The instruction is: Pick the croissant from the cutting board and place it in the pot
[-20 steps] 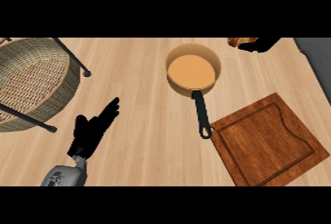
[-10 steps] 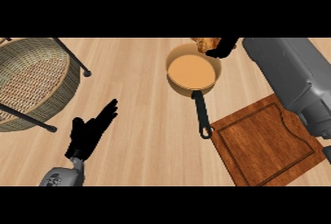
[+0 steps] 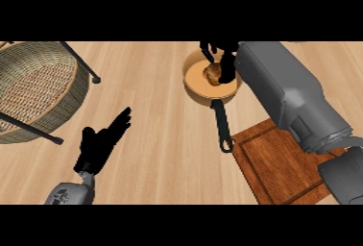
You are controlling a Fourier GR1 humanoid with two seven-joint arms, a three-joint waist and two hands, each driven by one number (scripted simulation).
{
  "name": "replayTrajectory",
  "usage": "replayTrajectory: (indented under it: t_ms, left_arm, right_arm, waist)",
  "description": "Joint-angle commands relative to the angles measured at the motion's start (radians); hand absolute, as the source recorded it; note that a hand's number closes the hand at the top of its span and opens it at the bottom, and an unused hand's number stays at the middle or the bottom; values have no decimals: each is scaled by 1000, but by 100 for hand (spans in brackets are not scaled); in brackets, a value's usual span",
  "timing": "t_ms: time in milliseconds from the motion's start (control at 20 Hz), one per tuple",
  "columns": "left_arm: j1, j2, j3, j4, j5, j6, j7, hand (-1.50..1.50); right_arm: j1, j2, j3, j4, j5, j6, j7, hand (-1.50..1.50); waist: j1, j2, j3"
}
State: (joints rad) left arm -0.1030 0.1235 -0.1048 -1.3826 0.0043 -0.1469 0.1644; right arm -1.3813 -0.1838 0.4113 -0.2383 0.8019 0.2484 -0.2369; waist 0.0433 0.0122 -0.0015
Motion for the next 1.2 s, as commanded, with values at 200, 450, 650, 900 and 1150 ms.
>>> replayTrajectory:
  t_ms: [200,450,650,900,1150]
  left_arm:
    - [10,42,34,8,8,-28,-26,0]
    - [19,30,25,7,-1,-18,-35,0]
    - [39,34,20,-9,4,-28,-19,0]
    - [30,2,3,-17,-7,-8,-16,0]
    - [12,3,15,19,-21,2,-41,0]
  right_arm:
    - [-1,92,-117,40,-91,20,6,-150]
    - [34,101,-336,-22,-308,-45,-73,-150]
    - [0,104,-504,-39,-460,-104,-11,-150]
    - [-19,-11,-621,-24,-547,-156,26,-150]
    - [-1,-143,-706,-22,-622,-72,-53,-150]
  waist:
    - [-2,0,2]
    - [-16,-4,3]
    - [-14,-7,3]
    - [-8,0,2]
    - [-7,5,2]
